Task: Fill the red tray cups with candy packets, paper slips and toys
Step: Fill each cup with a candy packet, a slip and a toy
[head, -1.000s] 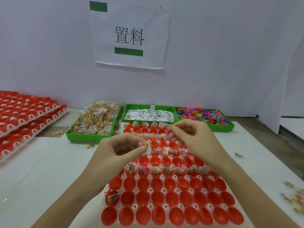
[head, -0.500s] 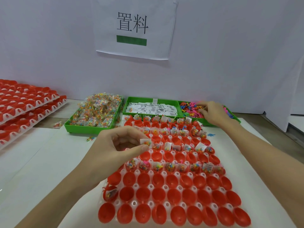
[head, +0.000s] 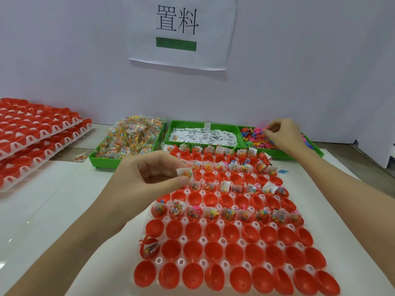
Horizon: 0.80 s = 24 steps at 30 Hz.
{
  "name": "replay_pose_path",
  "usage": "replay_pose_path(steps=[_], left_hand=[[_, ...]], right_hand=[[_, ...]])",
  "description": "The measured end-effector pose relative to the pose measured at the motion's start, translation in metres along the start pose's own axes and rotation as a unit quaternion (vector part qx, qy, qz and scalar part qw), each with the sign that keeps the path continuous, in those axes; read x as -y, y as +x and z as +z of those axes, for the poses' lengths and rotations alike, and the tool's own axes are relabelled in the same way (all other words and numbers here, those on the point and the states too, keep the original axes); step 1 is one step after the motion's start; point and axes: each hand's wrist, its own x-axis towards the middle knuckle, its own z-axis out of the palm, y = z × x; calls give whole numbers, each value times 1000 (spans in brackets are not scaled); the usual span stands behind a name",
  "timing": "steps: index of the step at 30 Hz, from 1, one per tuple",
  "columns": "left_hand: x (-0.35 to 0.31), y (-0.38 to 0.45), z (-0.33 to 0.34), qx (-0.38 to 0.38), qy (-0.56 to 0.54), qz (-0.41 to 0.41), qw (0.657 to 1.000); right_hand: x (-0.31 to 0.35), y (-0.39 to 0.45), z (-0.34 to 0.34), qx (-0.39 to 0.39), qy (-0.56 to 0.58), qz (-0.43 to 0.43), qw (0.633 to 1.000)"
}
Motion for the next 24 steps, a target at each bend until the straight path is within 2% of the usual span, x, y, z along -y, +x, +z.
replay_pose_path(steps=[4, 7, 11, 13, 16, 21, 24], left_hand=[[-4, -1, -4, 13, 9, -7, 1000], [-6, -2, -7, 29, 18, -14, 999], [-9, -3, -9, 47, 10, -13, 999], [-9, -4, -10, 55, 2, -7, 998], [-9, -4, -8, 67, 11, 6, 998], [-7, -4, -8, 71, 33, 23, 997], [-7, -5, -8, 106, 64, 34, 992]], right_hand=[[18, -19, -19, -6, 52, 19, 998], [45, -46, -34, 10, 149, 24, 989], [102, -111, -55, 102, 258, -33, 960], [128, -149, -59, 150, 292, -83, 941], [154, -194, -55, 199, 325, -106, 919], [162, -224, -51, 178, 353, -92, 914], [162, -235, -46, 171, 341, -89, 920]])
